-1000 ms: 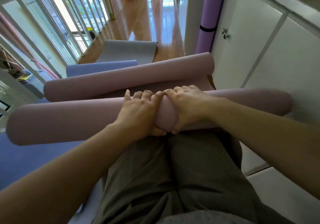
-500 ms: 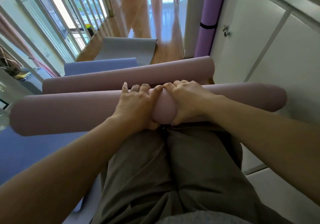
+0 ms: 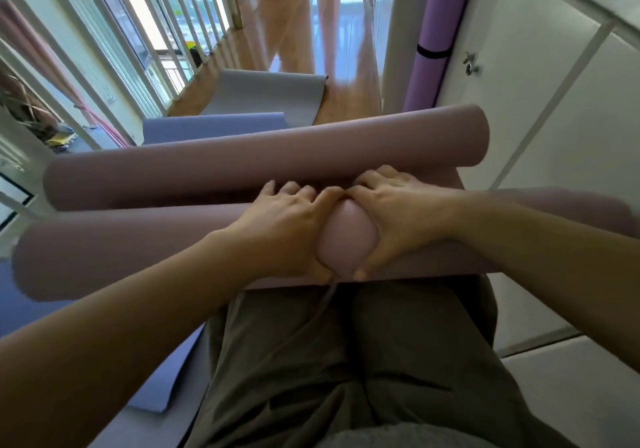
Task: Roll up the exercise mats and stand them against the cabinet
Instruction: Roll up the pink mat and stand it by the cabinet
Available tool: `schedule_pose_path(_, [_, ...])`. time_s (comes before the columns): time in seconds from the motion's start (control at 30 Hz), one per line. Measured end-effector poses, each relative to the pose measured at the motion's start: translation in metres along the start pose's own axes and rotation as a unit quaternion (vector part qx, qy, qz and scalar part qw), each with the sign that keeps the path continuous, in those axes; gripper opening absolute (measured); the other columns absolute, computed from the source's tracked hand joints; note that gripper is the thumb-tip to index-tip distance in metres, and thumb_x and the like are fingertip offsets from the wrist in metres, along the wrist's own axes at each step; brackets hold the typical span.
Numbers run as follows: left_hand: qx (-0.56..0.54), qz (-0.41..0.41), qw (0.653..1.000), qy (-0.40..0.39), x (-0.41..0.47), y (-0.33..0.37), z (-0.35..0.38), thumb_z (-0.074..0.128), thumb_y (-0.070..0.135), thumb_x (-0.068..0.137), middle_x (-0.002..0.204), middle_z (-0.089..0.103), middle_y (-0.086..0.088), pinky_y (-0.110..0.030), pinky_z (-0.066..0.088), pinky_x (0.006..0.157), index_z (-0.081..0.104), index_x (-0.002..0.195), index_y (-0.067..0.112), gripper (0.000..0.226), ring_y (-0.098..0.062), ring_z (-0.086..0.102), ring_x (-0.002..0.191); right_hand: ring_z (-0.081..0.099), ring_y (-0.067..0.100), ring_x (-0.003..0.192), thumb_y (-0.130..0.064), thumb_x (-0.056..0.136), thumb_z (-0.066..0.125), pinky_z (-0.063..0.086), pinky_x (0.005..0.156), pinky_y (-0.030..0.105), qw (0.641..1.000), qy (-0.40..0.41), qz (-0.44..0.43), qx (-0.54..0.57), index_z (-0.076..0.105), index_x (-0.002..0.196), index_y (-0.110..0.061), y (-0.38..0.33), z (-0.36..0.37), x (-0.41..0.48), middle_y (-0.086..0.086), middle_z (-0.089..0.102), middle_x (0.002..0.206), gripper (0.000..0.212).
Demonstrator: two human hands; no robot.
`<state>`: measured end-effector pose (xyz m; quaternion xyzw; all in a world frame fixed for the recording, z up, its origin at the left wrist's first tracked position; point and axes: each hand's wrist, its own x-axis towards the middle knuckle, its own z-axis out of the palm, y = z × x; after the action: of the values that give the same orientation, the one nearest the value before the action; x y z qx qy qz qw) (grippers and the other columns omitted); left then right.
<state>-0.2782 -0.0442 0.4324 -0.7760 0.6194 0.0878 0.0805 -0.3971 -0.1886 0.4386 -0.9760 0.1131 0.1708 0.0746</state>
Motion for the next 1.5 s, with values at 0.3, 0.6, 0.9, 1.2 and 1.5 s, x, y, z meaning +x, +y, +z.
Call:
schedule_pose_path(0.3, [0.0, 0.006, 1.0, 0.003, 0.004, -0.006, -0.001, 0.062, 0.076, 0.066, 0.139, 0.036, -0.002, -0.039, 0.032, 0.106, 0.011, 0.149, 0.031, 0.107, -0.025, 0.034, 0.126, -0.013, 0.014, 0.145, -0.071, 0.09, 0.021, -0.01, 0.118, 0.046, 0.995, 0.09, -0.006, 0.051, 0.058, 0.127, -0.035, 0.006, 0.001, 0.017, -0.006, -0.008, 0.16, 0.063])
schedule_pose_path(0.6, [0.034, 0.02, 0.999, 0.029, 0.005, -0.011, -0.005, 0.058, 0.078, 0.066, 0.128, 0.032, 0.0, -0.036, 0.035, 0.104, 0.023, 0.145, 0.029, 0.1, -0.02, 0.036, 0.116, -0.019, 0.017, 0.145, -0.083, 0.067, 0.006, -0.014, 0.116, 0.05, 0.995, 0.049, 0.034, 0.076, 0.049, 0.139, -0.032, 0.01, -0.002, 0.03, -0.001, -0.015, 0.16, 0.098])
schedule_pose_path(0.9, [-0.018, 0.01, 0.997, 0.08, -0.009, -0.012, -0.003, 0.056, 0.066, 0.078, 0.139, 0.044, 0.005, -0.046, 0.014, 0.117, 0.031, 0.138, 0.028, 0.075, -0.018, 0.036, 0.132, -0.022, 0.02, 0.144, -0.041, 0.099, 0.031, -0.014, 0.115, 0.054, 0.997, 0.031, 0.066, 0.036, 0.062, 0.126, -0.027, 0.027, -0.011, 0.055, -0.001, -0.019, 0.159, 0.044])
schedule_pose_path(1.2, [0.025, 0.001, 0.998, 0.06, -0.011, -0.019, 0.008, 0.063, 0.065, 0.071, 0.148, 0.029, -0.002, -0.046, 0.03, 0.11, 0.013, 0.146, 0.026, 0.098, -0.026, 0.035, 0.132, 0.033, 0.035, 0.131, -0.034, 0.085, 0.065, 0.015, 0.115, 0.053, 0.963, 0.26, 0.028, -0.059, 0.065, 0.121, -0.023, 0.028, -0.026, 0.07, 0.011, 0.038, 0.141, 0.038])
schedule_pose_path(1.5, [-0.054, 0.025, 0.996, -0.06, -0.015, -0.022, -0.008, 0.067, 0.068, 0.068, 0.128, 0.05, 0.0, -0.033, 0.045, 0.087, 0.011, 0.132, 0.036, 0.091, -0.018, 0.054, 0.1, 0.053, 0.038, 0.107, -0.004, 0.088, 0.053, 0.035, 0.094, 0.046, 0.914, 0.399, 0.008, -0.08, 0.062, 0.115, -0.014, 0.025, -0.046, 0.071, 0.016, 0.053, 0.116, 0.03])
